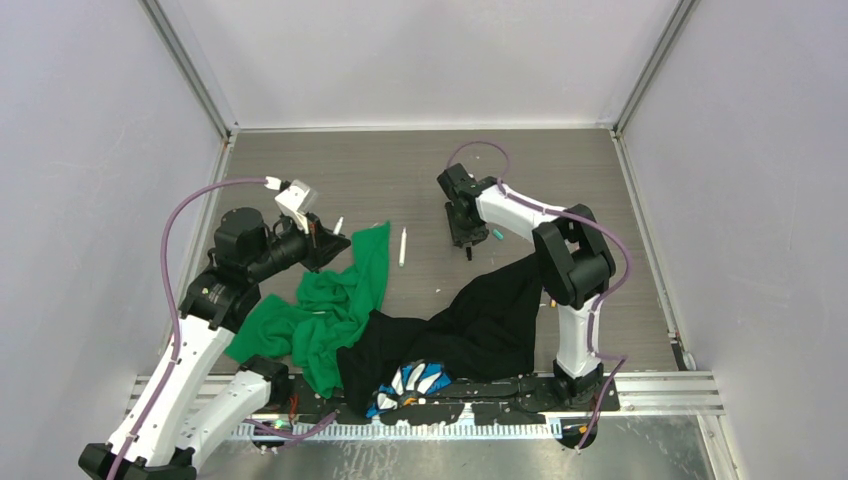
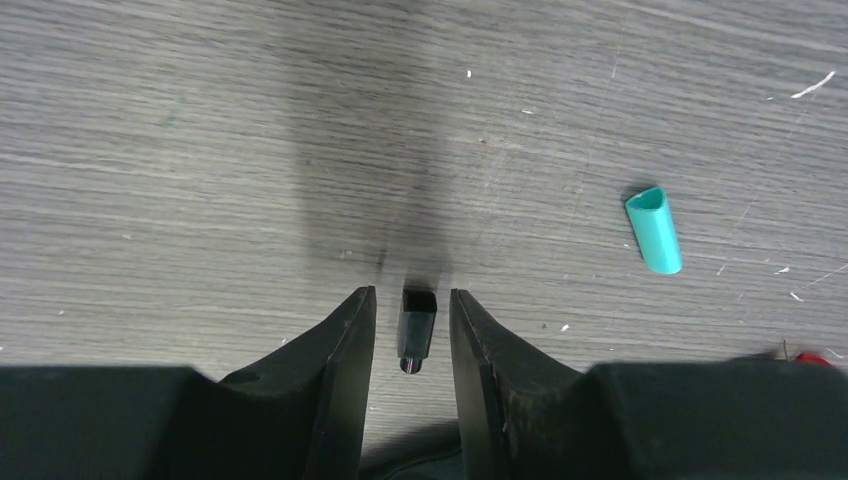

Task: Insert the pens into the pen caps
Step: Move the pen cap to the center of the board, then insert the pen cap onto the pen.

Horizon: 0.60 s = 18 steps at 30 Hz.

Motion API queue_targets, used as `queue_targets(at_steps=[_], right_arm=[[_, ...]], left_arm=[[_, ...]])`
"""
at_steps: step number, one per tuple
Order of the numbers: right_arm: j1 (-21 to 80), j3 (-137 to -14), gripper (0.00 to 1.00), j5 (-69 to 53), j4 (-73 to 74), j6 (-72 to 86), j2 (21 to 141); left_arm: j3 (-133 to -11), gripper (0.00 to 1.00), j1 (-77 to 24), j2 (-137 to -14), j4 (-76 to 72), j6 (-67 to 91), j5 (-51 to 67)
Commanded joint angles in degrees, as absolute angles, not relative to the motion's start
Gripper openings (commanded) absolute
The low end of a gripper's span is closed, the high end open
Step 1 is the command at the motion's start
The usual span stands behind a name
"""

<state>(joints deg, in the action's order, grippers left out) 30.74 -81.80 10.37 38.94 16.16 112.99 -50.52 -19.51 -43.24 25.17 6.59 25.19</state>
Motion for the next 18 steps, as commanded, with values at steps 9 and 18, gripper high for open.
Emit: queue_targets(at_steps=[9, 18], right_arm=[[30.9, -83.7, 0.32, 12.0, 40.3, 16.6, 115.3], [30.9, -83.7, 0.20, 12.0, 41.4, 17.5, 116.1]], left_arm=[[-50.5, 0.00, -19.7, -42.7, 23.8, 6.1, 25.1], [-50.5, 0.00, -19.7, -42.4, 23.8, 6.2, 25.0]])
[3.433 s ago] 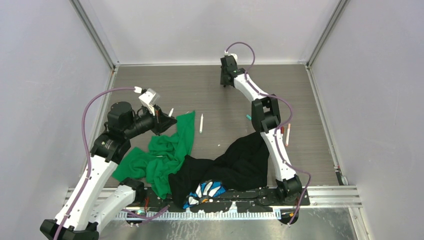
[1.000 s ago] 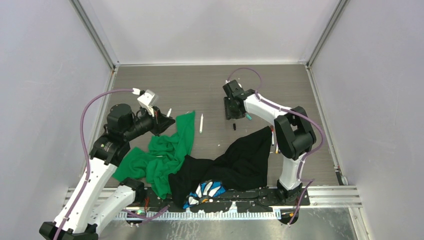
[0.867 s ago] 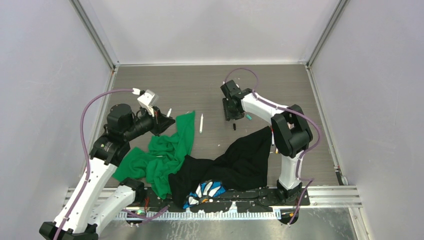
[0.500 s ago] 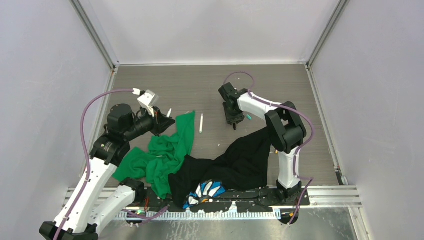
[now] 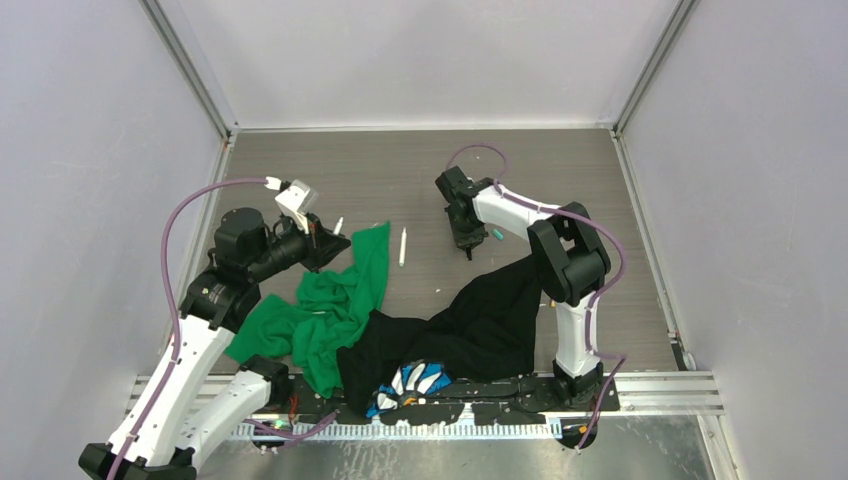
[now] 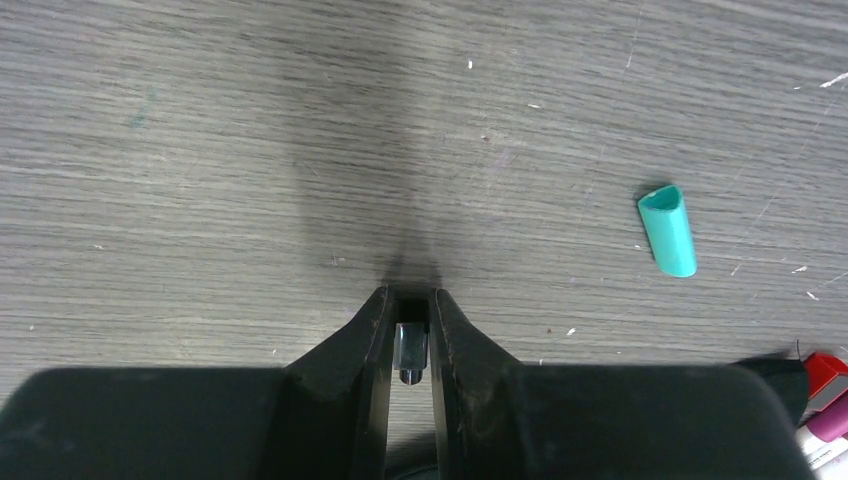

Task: Insert the pens into the pen caps
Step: Insert the pen cap onto the pen.

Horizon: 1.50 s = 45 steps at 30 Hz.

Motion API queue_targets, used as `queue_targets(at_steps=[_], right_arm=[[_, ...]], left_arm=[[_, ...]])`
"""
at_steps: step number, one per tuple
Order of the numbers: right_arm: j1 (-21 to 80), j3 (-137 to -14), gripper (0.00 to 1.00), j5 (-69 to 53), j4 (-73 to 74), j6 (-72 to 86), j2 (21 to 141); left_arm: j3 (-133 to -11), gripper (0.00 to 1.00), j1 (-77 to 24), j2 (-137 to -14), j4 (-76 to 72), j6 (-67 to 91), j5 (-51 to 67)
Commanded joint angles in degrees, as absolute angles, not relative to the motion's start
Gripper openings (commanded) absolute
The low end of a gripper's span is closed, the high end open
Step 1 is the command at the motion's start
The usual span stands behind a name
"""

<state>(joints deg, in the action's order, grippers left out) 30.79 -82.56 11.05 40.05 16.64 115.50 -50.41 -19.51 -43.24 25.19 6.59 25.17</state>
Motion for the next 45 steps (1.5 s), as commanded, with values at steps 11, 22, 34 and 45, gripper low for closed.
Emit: queue_targets(at_steps=[11, 22, 34, 45], right_arm=[[29.7, -79.0, 0.01, 8.9, 41.3, 21.1, 102.6], [29.2, -63.9, 0.01, -6.6, 20.6, 24.7, 74.1], [31.3, -47.0, 0.01, -23.5, -20.6, 46.7, 60.5], [37.8, -35.5, 0.01, -13.7, -54.2, 54.1, 57.6]], left_arm=[[-50.1, 0.01, -19.7, -44.1, 21.8, 6.4, 20.2], [-51.5, 0.00, -20.8, -48.0, 20.3, 10.6, 24.8], [-47.9, 0.00, -24.9, -49.4, 4.9, 23.1, 54.6], [-46.7, 0.00, -26.6, -47.6, 2.0, 25.4, 54.5]])
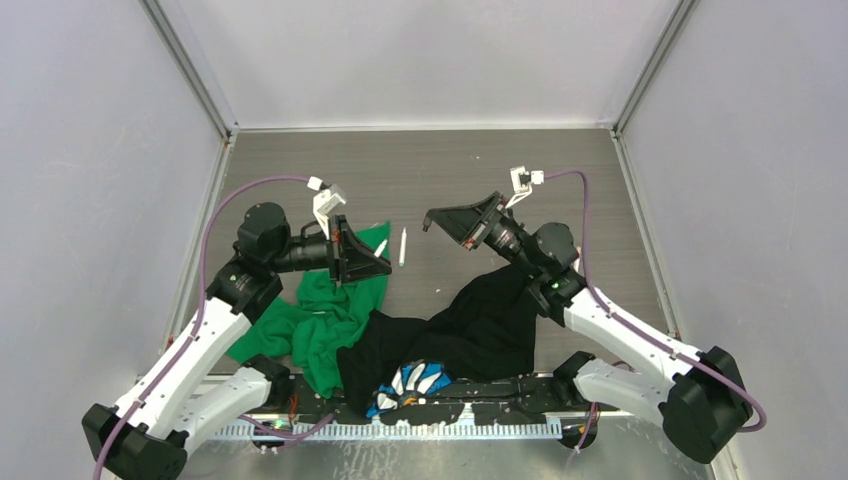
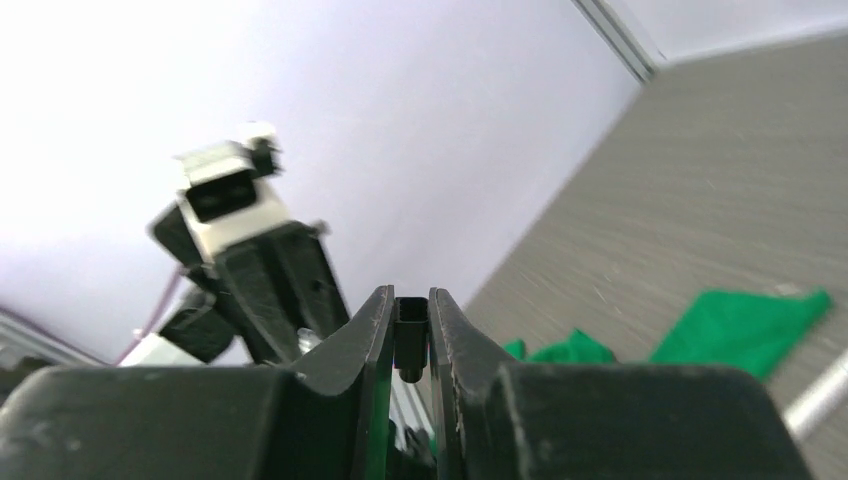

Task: Insert the pens into the pen caps
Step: Insert the pen cap onto the pen.

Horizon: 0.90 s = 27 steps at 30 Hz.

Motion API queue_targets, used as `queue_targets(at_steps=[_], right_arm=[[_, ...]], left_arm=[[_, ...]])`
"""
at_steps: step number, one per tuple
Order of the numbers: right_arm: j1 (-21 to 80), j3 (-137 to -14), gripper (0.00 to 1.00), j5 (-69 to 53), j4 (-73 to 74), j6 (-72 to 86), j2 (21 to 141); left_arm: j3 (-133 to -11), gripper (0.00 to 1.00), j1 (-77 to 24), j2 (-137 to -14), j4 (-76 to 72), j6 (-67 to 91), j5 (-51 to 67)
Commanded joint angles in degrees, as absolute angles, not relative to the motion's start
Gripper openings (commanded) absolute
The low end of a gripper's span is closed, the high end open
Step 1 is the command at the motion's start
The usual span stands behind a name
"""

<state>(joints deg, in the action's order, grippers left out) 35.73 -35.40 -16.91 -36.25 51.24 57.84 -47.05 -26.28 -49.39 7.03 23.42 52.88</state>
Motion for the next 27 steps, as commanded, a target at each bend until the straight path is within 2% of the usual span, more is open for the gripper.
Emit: queue_targets(at_steps=[1, 9, 27], right_arm=[[38.1, -35.4, 0.01, -13.5, -55.5, 54.2, 58.1], [43.5, -36.2, 0.01, -12.1, -65.2, 55.0, 64.3], [48.1, -40.9, 0.01, -12.8, -65.7, 52.6, 69.5]], left_arm=[[-46.6, 0.00, -26.6, -47.3, 1.7, 25.5, 54.3], [-47.1, 0.00, -26.7, -47.0, 3.4, 24.1, 53.1], [-46.7, 0.00, -26.7, -45.5, 3.2, 23.9, 52.7]])
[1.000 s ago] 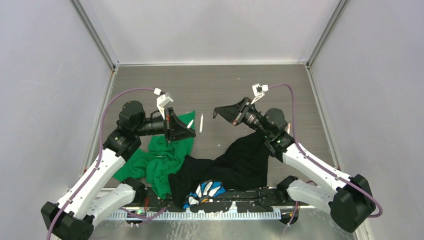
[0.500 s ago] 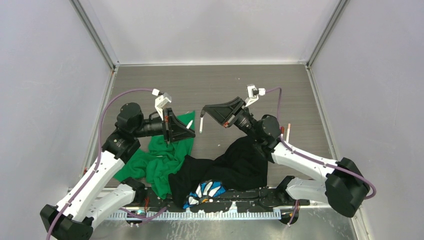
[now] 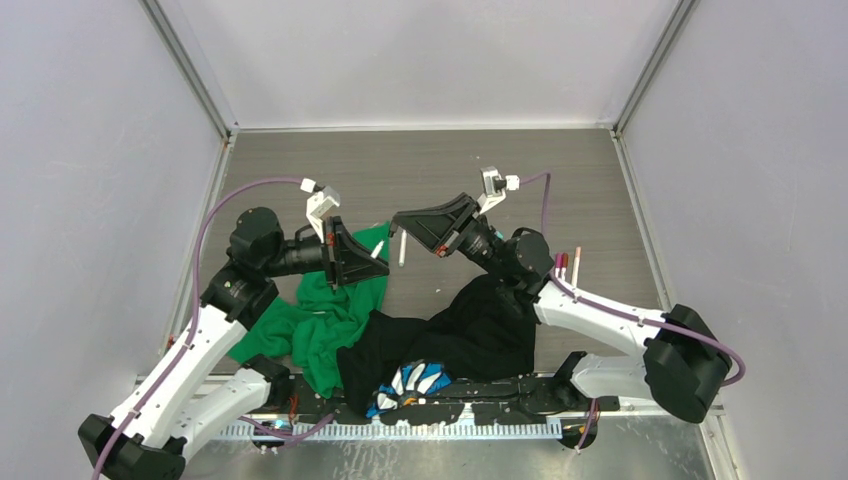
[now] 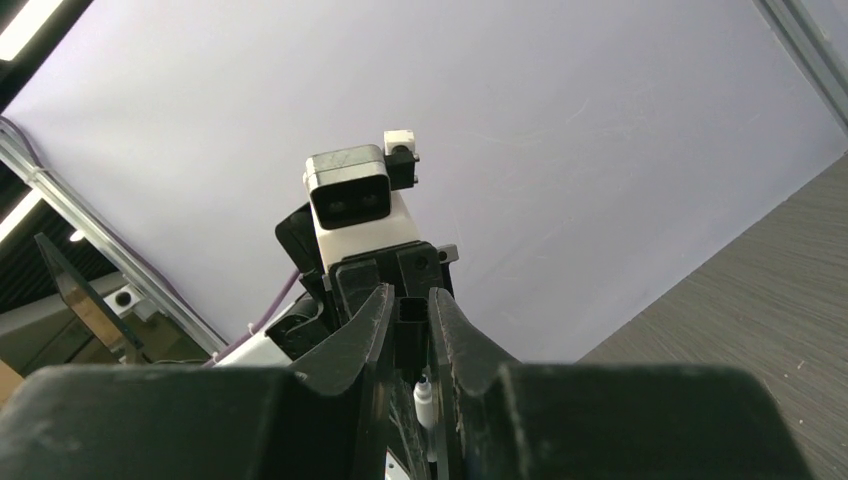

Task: Insert the pens into the pen caps
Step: Insert the pen cap onto the pen.

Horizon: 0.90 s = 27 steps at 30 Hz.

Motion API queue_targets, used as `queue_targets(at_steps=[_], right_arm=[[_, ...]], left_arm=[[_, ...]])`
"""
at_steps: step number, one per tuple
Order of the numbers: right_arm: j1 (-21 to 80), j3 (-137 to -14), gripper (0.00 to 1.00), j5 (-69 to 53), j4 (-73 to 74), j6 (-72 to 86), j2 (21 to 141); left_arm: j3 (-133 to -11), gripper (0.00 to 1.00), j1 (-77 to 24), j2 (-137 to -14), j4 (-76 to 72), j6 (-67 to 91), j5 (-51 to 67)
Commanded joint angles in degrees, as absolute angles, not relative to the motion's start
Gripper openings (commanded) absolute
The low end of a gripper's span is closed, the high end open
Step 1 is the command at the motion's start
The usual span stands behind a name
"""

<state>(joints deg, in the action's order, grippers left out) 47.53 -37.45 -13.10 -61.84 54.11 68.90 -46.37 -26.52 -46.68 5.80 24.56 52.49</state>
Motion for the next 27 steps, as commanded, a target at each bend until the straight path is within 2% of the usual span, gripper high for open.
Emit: queue_targets(at_steps=[1, 27], right_arm=[[48.2, -41.2, 0.01, -12.9, -65.5, 52.4, 69.8], [49.8, -41.8, 0.01, -13.9, -63.8, 51.9, 70.3]], left_arm=[[-46.8, 0.00, -26.7, -45.5, 3.2, 24.0, 52.8], [-47.0, 0.00, -26.7, -44.7, 4.1, 23.1, 51.4]])
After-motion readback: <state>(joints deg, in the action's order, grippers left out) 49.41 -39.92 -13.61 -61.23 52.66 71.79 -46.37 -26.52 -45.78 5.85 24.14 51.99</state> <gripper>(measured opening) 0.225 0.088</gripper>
